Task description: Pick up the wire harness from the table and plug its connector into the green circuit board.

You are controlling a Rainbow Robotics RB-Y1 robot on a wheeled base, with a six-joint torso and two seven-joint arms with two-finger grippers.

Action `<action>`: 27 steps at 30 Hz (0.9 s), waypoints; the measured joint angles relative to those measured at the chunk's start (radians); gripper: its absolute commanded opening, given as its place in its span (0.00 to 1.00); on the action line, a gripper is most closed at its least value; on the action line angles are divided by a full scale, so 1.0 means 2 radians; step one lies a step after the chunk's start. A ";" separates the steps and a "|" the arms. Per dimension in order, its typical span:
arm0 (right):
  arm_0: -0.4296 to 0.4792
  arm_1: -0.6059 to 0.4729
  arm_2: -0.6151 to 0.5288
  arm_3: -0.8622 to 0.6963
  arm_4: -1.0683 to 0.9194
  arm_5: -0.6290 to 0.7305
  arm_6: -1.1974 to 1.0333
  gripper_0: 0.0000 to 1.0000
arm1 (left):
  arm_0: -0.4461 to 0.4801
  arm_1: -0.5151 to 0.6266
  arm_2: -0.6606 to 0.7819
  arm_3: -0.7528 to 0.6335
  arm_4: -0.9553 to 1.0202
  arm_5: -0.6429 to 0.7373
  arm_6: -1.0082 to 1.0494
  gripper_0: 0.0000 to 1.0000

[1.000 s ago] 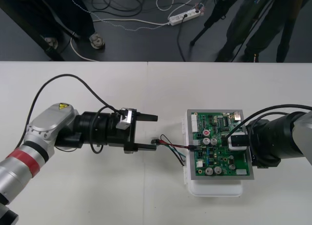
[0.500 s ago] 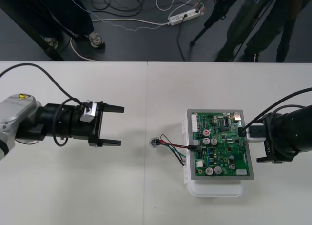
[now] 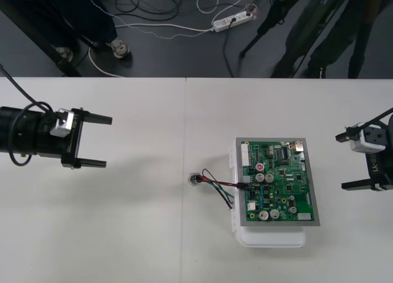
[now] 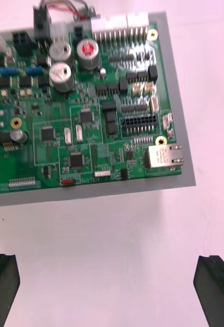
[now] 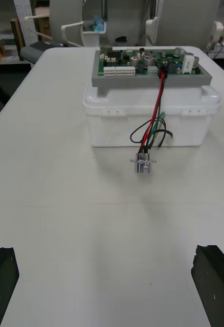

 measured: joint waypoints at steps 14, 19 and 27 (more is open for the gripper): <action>0.000 0.005 -0.034 0.001 -0.119 0.000 0.006 1.00 | -0.005 0.072 0.001 -0.047 0.010 -0.016 0.000 1.00; 0.000 0.011 -0.038 0.001 -0.150 0.000 0.006 1.00 | -0.005 0.079 0.012 -0.051 0.009 -0.040 0.001 1.00; 0.000 0.013 -0.038 0.001 -0.176 0.000 0.006 1.00 | -0.005 0.085 0.068 -0.082 -0.030 -0.073 0.052 1.00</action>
